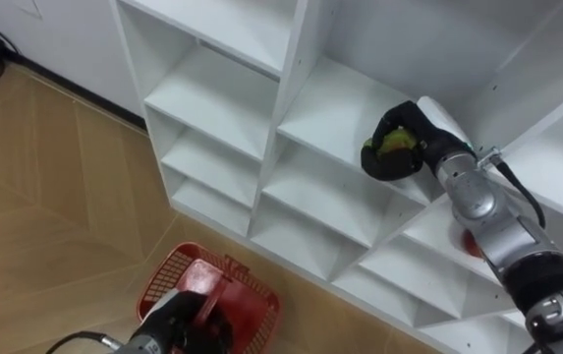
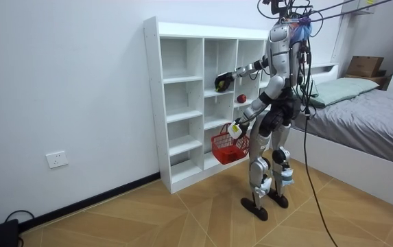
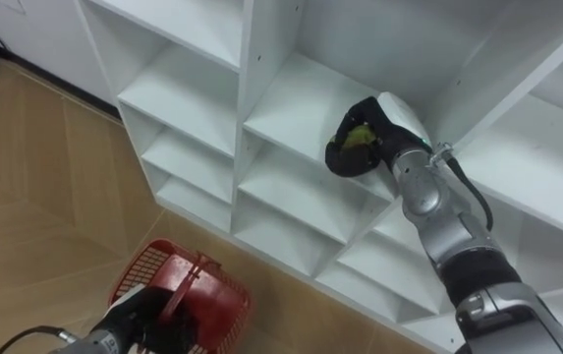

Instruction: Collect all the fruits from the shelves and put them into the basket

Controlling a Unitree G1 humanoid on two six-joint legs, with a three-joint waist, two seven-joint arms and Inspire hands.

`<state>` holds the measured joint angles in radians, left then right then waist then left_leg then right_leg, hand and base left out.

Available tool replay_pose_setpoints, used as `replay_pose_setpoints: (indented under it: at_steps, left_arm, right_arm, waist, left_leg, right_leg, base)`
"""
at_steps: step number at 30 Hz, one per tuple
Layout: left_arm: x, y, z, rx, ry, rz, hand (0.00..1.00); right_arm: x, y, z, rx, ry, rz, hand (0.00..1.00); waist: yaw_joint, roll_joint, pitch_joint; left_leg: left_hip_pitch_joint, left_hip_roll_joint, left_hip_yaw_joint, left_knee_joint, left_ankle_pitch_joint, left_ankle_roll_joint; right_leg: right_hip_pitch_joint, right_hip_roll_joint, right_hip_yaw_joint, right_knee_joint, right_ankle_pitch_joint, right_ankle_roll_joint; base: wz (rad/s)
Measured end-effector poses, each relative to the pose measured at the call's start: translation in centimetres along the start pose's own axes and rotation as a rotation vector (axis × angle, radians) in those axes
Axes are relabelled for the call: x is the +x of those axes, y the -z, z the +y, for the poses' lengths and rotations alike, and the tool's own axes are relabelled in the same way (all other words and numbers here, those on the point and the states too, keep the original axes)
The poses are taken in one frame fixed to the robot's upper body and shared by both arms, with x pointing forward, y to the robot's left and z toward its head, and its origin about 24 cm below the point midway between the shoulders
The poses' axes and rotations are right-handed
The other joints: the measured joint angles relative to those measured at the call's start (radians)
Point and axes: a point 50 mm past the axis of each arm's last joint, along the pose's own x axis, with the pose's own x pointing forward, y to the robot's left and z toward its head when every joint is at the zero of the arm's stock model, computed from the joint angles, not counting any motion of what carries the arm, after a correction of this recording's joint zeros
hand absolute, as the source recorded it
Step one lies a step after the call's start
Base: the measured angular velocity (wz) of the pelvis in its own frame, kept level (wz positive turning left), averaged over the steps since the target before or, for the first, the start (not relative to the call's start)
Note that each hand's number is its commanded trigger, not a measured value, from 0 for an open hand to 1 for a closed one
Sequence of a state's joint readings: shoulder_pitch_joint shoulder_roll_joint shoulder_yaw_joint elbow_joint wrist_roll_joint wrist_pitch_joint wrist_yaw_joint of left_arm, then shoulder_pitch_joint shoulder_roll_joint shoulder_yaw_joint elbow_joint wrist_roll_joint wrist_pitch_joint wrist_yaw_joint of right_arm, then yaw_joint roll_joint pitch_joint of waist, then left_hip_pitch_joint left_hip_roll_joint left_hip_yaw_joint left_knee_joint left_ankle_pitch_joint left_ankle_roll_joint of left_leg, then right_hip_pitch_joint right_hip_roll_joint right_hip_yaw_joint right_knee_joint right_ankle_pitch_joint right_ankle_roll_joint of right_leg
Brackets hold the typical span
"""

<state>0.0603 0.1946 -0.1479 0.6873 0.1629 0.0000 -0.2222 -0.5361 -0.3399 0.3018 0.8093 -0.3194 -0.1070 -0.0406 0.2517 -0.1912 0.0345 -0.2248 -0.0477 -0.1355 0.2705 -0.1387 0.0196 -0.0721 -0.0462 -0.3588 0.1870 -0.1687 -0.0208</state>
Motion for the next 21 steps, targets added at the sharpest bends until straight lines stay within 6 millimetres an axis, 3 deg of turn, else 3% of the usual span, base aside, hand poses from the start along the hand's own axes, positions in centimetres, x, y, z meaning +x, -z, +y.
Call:
replay_pose_setpoints:
  at_steps: [8,13,21]
  left_arm:
    - [0.1,-0.1,-0.1,0.008,0.012,0.001,1.0]
    - [0.3,-0.3,0.0,0.018,0.017,0.002,1.0]
    - [0.3,-0.4,0.0,0.016,0.017,-0.001,1.0]
  right_arm:
    - [0.0,0.1,0.1,0.039,0.008,0.012,1.0]
    - [0.0,-0.4,-0.1,0.046,0.023,-0.009,1.0]
    - [-0.1,-1.7,0.2,-0.006,0.006,-0.072,1.0]
  waist:
    - [0.001,0.002,0.0011]
    - [-0.001,0.012,0.0084]
    - [-0.026,0.034,0.0044]
  left_leg:
    - [0.005,0.001,0.0,-0.001,0.001,0.002]
    - [0.008,0.002,0.005,-0.001,0.001,0.002]
    - [0.007,0.002,0.016,-0.001,0.001,0.002]
  right_leg:
    - [0.004,-0.003,0.008,0.001,0.0,0.001]
    - [0.004,-0.002,0.018,0.001,0.0,0.001]
    - [0.0,-0.002,0.025,0.002,0.0,0.001]
  base:
    - [0.0]
    - [-0.04]
    - [-0.02]
